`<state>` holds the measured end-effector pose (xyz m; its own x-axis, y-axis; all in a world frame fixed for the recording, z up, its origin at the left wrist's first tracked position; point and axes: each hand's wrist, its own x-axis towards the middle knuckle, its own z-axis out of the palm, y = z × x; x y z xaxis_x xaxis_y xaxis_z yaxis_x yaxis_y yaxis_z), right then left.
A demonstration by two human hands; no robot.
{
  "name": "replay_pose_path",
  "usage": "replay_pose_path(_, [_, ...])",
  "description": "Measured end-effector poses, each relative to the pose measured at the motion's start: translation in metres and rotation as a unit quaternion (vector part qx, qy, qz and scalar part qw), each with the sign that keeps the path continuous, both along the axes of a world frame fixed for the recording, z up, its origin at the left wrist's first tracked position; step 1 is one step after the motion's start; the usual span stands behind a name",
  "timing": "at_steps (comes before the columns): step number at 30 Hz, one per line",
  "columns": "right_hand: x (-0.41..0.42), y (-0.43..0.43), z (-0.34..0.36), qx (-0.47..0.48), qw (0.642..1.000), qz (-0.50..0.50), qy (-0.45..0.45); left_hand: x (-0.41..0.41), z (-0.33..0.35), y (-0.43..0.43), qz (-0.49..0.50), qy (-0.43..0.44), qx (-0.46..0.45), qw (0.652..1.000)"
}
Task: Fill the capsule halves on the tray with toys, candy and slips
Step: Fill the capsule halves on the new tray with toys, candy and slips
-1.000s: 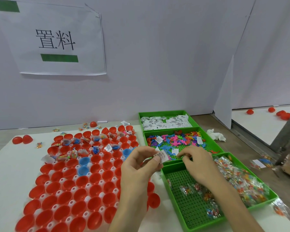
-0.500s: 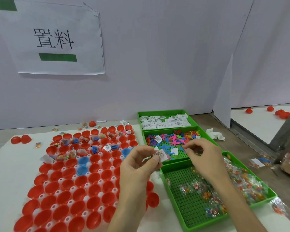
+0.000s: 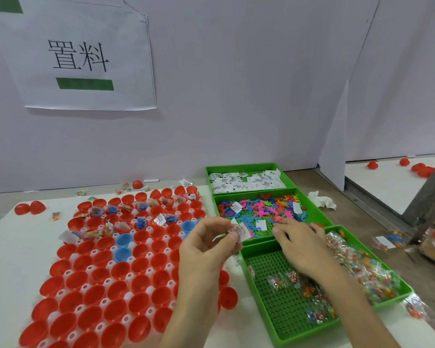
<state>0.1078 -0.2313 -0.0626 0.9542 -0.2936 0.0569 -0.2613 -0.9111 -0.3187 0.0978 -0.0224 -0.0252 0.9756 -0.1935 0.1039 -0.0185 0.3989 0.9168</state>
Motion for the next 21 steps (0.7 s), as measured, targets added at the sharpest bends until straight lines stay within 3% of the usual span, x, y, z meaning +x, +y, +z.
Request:
replay_pose_path(3, [-0.003,0.000,0.003,0.055,0.994,-0.013,-0.092,0.000,0.001,0.001,-0.003,0.002,-0.001,1.000])
replay_pose_path(8, [-0.010,0.006,0.019,0.186,0.947,-0.054,-0.256,0.000,0.001,0.000,0.001,0.002,-0.001,1.000])
replay_pose_path(16, [-0.016,0.007,0.022,0.305,0.907,-0.085,-0.278,0.000,0.001,-0.001,0.003,0.003,-0.010,1.000])
replay_pose_path(21, [-0.017,0.008,0.025,0.328,0.903,-0.069,-0.270,0.000,0.000,-0.001,0.003,0.001,-0.009,1.000])
